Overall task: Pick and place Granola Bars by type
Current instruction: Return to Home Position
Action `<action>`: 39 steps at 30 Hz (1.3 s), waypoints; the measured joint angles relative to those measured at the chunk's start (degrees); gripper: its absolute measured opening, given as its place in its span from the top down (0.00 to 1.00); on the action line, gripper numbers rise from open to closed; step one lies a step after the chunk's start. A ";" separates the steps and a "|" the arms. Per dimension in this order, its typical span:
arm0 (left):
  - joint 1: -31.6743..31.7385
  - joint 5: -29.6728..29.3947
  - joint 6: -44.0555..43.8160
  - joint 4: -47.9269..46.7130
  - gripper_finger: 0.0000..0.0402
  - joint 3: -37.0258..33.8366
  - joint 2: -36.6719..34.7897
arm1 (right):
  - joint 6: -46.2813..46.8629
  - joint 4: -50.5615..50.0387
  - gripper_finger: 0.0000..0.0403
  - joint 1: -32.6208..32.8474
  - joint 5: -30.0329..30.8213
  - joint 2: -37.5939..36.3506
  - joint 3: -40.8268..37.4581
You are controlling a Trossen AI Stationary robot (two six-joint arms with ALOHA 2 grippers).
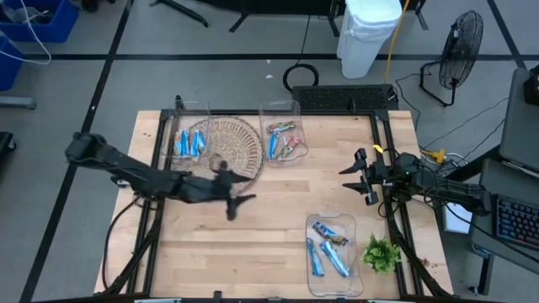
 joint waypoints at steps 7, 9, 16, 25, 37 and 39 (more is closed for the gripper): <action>0.00 0.42 0.96 21.49 0.34 -21.53 -12.78 | 0.00 -0.02 0.57 -0.01 0.01 0.00 0.00; 0.00 0.09 0.83 24.72 0.34 -26.05 -15.79 | 0.00 0.00 0.57 0.01 0.01 0.00 0.01; -0.01 -0.51 1.16 25.47 0.34 -34.81 -26.59 | 0.00 0.02 0.57 -0.01 0.01 0.00 0.00; 0.07 -1.20 5.42 8.95 0.34 -34.83 -43.28 | 0.00 -0.28 0.57 -0.01 0.01 0.04 0.02; 0.34 3.40 6.40 -15.16 0.34 -34.59 -69.73 | 0.00 -0.16 0.57 0.01 0.00 0.07 0.02; 0.39 4.07 8.04 -15.30 0.34 -34.59 -69.84 | 0.00 0.00 0.57 0.01 0.01 0.07 0.02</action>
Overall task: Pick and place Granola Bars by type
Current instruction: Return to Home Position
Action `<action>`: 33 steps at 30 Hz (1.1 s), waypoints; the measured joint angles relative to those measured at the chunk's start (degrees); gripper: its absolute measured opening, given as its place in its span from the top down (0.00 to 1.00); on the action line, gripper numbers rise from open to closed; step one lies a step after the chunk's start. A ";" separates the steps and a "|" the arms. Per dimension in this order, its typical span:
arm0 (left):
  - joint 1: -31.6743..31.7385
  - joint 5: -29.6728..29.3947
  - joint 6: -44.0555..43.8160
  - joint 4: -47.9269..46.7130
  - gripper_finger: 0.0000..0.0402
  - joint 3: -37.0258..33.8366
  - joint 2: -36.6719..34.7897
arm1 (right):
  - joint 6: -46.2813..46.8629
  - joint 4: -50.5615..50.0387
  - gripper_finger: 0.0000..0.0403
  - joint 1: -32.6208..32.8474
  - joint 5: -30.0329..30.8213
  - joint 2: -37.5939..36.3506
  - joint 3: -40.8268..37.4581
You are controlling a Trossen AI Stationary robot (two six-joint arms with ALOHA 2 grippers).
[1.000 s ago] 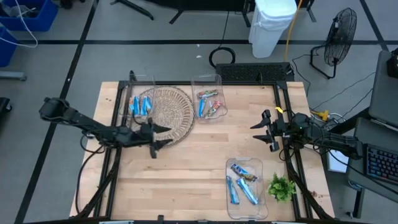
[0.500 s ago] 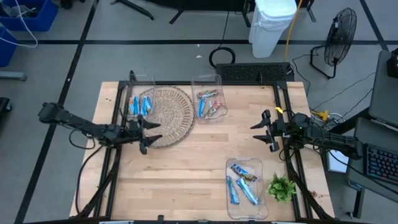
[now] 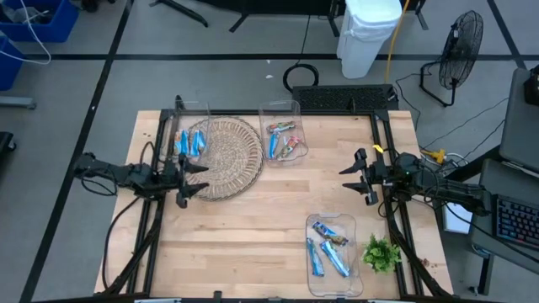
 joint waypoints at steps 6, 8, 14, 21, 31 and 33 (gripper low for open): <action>-0.02 -1.03 2.82 -0.01 0.34 0.00 1.19 | 0.00 -0.03 0.57 0.00 0.00 0.00 0.00; -0.02 -0.63 3.31 -0.06 0.34 0.00 1.30 | 0.00 -0.04 0.57 -0.02 0.00 0.00 -0.01; -0.02 -0.59 3.48 0.65 0.34 -0.09 1.28 | 0.00 -0.11 0.57 -0.01 0.00 0.00 -0.02; -0.02 -0.58 3.48 0.94 0.34 -0.15 1.28 | 0.00 -0.11 0.57 -0.02 0.00 0.00 -0.02; -0.02 -0.61 3.49 0.99 0.34 -0.15 1.28 | 0.00 -0.11 0.57 -0.01 0.00 0.00 -0.02; -0.02 -0.61 3.48 1.02 0.34 -0.15 1.28 | 0.00 -0.09 0.57 -0.02 -0.02 0.00 -0.02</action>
